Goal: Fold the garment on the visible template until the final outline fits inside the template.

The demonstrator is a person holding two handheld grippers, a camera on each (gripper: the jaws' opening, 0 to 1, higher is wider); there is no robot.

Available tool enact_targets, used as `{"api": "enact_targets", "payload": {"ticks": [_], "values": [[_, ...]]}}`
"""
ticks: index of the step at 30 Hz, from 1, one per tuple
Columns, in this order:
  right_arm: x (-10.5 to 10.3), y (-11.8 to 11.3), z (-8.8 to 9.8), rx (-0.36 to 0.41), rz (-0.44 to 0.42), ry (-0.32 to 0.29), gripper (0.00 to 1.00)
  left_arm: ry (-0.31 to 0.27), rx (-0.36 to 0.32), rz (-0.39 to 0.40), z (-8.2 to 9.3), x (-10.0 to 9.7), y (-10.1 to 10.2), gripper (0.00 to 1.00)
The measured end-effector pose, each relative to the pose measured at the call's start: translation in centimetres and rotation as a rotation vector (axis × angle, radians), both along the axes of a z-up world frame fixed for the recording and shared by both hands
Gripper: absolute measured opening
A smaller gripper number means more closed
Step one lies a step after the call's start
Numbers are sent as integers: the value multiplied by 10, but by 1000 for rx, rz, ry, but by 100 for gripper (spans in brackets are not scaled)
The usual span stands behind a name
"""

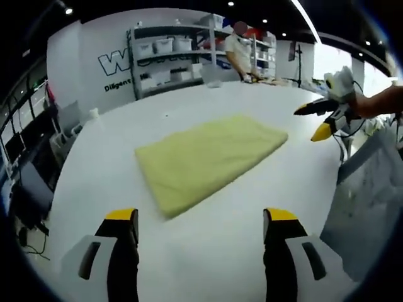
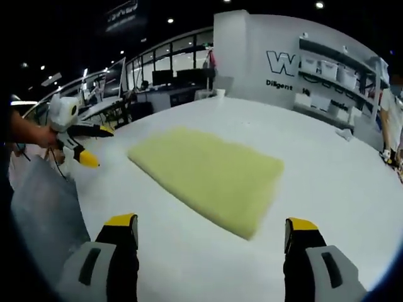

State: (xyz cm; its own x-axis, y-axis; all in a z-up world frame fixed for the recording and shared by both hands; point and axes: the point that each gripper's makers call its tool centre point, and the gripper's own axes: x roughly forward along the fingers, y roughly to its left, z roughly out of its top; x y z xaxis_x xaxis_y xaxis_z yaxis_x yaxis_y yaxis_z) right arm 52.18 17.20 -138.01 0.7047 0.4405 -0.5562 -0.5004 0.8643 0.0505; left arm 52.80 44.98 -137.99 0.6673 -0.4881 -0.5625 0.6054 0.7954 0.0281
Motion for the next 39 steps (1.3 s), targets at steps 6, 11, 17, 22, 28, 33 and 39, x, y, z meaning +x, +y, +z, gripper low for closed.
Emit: {"api": "enact_targets", "payload": {"ticks": [6, 11, 17, 22, 28, 33, 39], "values": [[-19, 18, 3, -12, 52, -20, 99, -5, -43, 7, 1, -25, -11, 86], [-31, 23, 9, -2, 55, -29, 99, -13, -33, -21, 1, -39, -17, 88], [-51, 23, 17, -51, 56, -54, 99, -76, -73, 31, 21, -37, -16, 92], [-64, 17, 18, -24, -16, -59, 99, -92, -113, 63, 36, -40, -16, 94], [-75, 14, 5, 16, -100, -18, 99, -111, -144, 90, 40, -53, -22, 97], [-71, 13, 15, 34, -117, -67, 99, -201, -110, 92, 44, -49, -20, 95], [-63, 3, 24, 27, -150, -153, 99, -221, -79, 117, 42, -47, -12, 88]]}}
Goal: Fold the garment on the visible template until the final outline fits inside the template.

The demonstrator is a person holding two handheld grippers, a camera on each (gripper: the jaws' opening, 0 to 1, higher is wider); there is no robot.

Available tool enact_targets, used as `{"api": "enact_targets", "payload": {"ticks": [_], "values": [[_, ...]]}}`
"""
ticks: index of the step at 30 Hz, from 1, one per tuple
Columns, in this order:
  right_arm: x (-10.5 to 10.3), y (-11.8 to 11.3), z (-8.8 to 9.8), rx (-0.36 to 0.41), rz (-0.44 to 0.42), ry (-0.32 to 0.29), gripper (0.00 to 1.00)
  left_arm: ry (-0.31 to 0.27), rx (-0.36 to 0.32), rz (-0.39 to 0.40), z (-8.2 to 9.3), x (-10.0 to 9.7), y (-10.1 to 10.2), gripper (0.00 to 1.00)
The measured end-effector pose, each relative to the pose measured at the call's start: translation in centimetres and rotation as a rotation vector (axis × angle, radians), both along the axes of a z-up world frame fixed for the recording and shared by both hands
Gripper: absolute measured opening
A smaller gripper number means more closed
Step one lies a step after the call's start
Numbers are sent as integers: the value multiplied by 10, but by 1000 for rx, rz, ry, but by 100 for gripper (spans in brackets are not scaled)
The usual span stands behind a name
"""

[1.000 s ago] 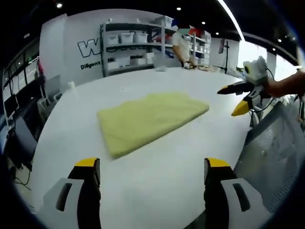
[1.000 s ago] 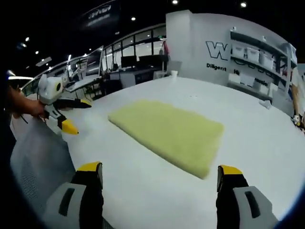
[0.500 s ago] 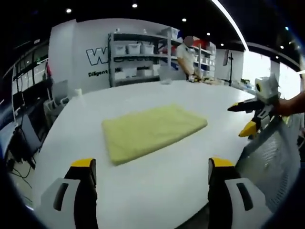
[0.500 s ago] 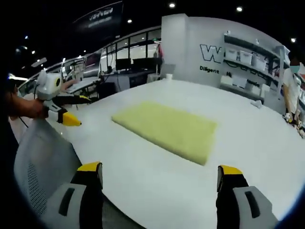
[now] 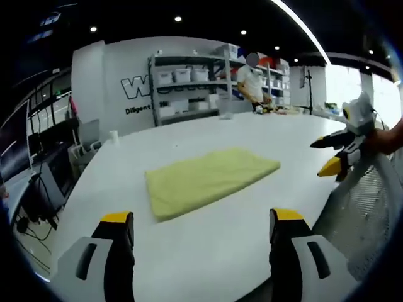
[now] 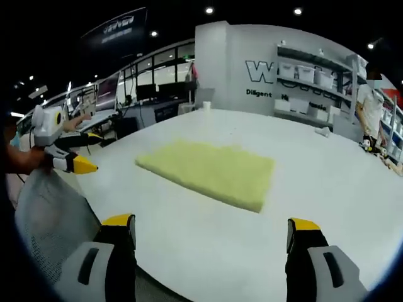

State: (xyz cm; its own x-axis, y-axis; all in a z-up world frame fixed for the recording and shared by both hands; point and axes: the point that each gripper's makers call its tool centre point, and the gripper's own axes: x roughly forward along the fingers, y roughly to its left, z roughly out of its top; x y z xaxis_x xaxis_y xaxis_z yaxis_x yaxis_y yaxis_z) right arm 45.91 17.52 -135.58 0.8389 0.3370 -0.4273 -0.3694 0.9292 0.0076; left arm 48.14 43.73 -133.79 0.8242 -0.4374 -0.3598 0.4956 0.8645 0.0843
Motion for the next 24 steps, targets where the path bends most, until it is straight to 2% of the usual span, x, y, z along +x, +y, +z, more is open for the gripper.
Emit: {"api": "enact_targets", "payload": {"ticks": [1, 2, 4, 6, 10, 14, 17, 19, 21, 24], "values": [[-3, 0, -6, -17, 6, 28, 99, -5, 6, 5, 1, 0, 1, 89], [-10, 0, -18, -42, 16, 90, 99, -3, 9, 6, 0, 0, 2, 89], [-14, 0, -24, -4, -7, 150, 99, 21, 30, 8, -7, -2, 3, 87], [-10, -3, -22, -3, -13, 135, 99, 62, 80, -13, -18, -4, 3, 86], [-13, -3, -23, -3, -19, 143, 97, 75, 89, -19, -22, -6, 2, 83], [-12, -6, -25, 4, -35, 157, 93, 157, 33, 46, -28, -6, 9, 80], [-8, -8, -21, 34, -69, 153, 95, 143, 31, 65, -26, -2, 15, 85], [-12, -9, -21, 32, -74, 136, 99, 146, 53, 82, -28, -3, 19, 86], [-12, -13, -20, 38, -97, 138, 99, 125, 63, 62, -26, -7, 15, 84], [-7, -17, -17, 56, -119, 132, 99, 126, 77, 61, -27, -3, 17, 81]]}}
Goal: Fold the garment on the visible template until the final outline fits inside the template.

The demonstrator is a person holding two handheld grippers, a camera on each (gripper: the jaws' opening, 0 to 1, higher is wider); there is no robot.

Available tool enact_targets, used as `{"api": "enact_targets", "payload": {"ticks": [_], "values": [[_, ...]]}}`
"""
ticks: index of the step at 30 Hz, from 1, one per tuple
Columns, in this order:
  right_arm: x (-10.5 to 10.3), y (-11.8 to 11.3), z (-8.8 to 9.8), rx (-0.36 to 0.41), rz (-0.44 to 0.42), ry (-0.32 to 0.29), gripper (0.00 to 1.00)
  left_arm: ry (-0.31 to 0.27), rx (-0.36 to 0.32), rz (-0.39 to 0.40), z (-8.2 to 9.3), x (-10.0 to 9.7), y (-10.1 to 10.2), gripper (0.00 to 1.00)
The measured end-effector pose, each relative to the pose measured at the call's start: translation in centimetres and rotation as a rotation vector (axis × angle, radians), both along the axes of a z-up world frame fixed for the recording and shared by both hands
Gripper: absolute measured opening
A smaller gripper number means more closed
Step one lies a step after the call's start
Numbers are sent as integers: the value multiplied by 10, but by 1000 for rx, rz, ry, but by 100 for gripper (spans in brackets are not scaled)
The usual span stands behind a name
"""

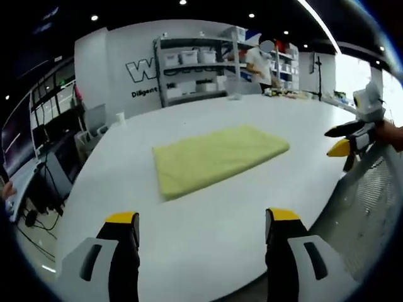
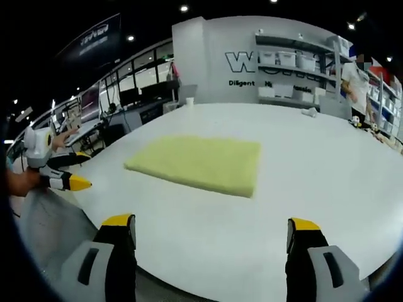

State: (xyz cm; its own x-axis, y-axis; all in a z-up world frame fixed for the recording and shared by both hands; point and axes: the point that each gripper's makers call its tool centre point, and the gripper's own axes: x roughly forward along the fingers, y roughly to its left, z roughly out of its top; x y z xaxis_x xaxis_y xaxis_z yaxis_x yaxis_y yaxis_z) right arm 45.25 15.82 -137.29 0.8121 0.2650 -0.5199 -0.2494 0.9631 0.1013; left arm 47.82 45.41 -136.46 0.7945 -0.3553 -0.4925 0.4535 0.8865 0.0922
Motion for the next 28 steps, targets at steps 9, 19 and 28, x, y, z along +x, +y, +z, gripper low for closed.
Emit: {"api": "enact_targets", "payload": {"ticks": [9, 19, 28], "values": [[-5, -3, -13, -42, -3, 66, 97, 93, 60, -41, -20, -8, -6, 72], [-7, -1, -19, -37, 3, 98, 92, 86, 26, -26, -18, -8, -3, 76], [-7, -2, -21, -7, -28, 109, 98, 87, 31, -20, -20, -8, 0, 77]]}}
